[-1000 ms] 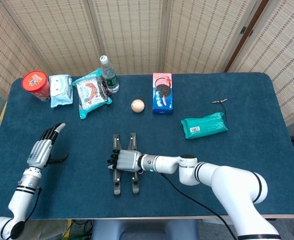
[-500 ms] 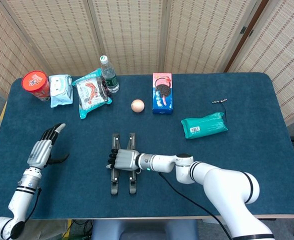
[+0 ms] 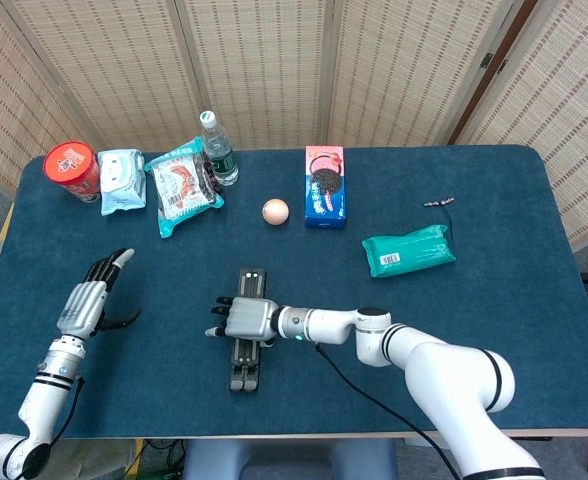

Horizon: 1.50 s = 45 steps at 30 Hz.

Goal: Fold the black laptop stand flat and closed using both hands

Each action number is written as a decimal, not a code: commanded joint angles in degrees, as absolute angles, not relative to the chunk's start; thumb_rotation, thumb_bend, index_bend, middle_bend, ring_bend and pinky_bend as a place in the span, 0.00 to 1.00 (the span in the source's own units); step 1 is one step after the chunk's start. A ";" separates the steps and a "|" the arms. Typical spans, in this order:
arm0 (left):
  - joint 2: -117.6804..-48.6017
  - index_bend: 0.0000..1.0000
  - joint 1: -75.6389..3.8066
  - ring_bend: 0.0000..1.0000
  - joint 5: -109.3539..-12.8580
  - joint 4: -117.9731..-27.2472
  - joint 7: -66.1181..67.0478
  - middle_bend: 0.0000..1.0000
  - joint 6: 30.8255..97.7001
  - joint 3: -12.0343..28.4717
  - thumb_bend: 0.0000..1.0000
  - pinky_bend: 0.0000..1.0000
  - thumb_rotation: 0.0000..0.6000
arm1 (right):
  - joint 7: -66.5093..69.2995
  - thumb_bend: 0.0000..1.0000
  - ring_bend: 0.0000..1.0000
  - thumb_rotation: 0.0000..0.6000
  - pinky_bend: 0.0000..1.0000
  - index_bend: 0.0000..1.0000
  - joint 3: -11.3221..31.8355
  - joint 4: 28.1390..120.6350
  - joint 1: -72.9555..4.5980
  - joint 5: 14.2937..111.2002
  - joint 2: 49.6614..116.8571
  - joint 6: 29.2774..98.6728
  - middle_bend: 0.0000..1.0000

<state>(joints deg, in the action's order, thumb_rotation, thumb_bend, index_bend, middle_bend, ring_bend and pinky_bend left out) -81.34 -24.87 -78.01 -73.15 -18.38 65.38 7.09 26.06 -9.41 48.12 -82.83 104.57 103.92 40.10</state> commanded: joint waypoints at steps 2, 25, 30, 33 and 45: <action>-81.35 0.00 -24.81 0.00 -78.18 -73.09 -18.52 0.00 65.51 7.11 0.26 0.00 1.00 | 25.67 0.19 0.10 1.00 0.00 0.03 -9.82 47.35 -82.35 104.77 104.11 40.81 0.47; -79.38 0.00 -21.72 0.00 -77.49 -78.07 -8.89 0.00 71.63 7.32 0.26 0.00 1.00 | -15.09 0.07 0.00 1.00 0.00 0.00 -0.95 88.17 -52.59 73.52 79.07 61.16 0.00; -77.24 0.00 -19.28 0.00 -77.08 -80.54 -4.18 0.01 74.64 6.53 0.26 0.00 1.00 | -20.55 0.08 0.00 1.00 0.00 0.00 -3.04 95.35 -42.81 69.71 74.50 71.74 0.00; -76.03 0.00 -17.35 0.00 -77.32 -81.64 -1.47 0.01 77.25 5.79 0.26 0.00 1.00 | -20.65 0.08 0.00 1.00 0.00 0.00 -4.75 97.69 -37.39 69.73 71.69 76.90 0.00; -73.29 0.00 -8.86 0.00 -80.34 -87.60 3.91 0.02 88.03 2.15 0.26 0.00 1.00 | -15.93 0.08 0.00 1.00 0.00 0.00 -8.13 97.80 -19.90 73.96 68.63 91.84 0.00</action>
